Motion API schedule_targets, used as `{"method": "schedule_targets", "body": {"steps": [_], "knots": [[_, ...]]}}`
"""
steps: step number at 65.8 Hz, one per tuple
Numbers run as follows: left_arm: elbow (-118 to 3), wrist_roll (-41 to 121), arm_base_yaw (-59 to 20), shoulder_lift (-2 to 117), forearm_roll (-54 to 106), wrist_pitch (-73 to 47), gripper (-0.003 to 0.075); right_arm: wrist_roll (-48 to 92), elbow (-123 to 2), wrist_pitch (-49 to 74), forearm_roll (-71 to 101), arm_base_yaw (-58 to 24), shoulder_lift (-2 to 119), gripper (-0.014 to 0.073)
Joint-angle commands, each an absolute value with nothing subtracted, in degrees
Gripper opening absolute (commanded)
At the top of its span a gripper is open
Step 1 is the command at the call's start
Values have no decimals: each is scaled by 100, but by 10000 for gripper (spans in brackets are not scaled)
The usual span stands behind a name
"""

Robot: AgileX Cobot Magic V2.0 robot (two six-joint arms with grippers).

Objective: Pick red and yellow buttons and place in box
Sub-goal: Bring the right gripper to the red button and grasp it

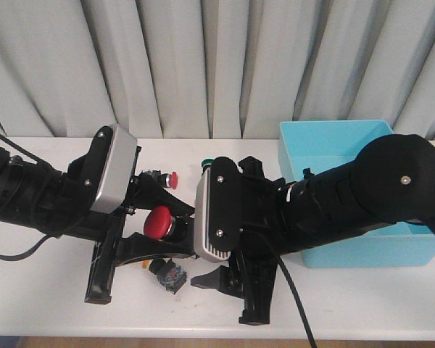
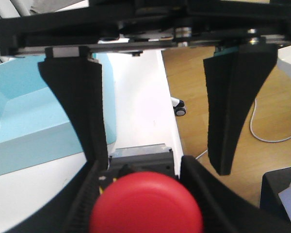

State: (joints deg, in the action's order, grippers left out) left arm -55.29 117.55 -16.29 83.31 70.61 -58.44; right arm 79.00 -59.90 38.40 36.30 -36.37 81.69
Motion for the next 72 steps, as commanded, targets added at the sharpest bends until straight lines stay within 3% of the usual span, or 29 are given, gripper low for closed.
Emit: {"method": "schedule_targets", "body": {"steps": [1, 33, 56, 64, 72], "knots": [[-5667, 11756, -1651, 8167, 7532, -6001, 167, 8020, -6183, 3594, 4002, -3621, 8003, 526], [-5667, 11756, -1651, 8167, 7532, -6238, 167, 8434, -6183, 3461, 4402, -3621, 8003, 418], [-5667, 11710, -1651, 8167, 7552, -6236, 175, 8300, -6183, 3488, 4402, -3621, 8003, 228], [-5667, 11692, -1651, 8167, 7552, -6225, 232, 8247, -6183, 3493, 4402, -3621, 8003, 188], [-5667, 11685, -1651, 8167, 7638, -6217, 358, 8234, -6183, 3497, 4402, -3621, 8003, 187]]}}
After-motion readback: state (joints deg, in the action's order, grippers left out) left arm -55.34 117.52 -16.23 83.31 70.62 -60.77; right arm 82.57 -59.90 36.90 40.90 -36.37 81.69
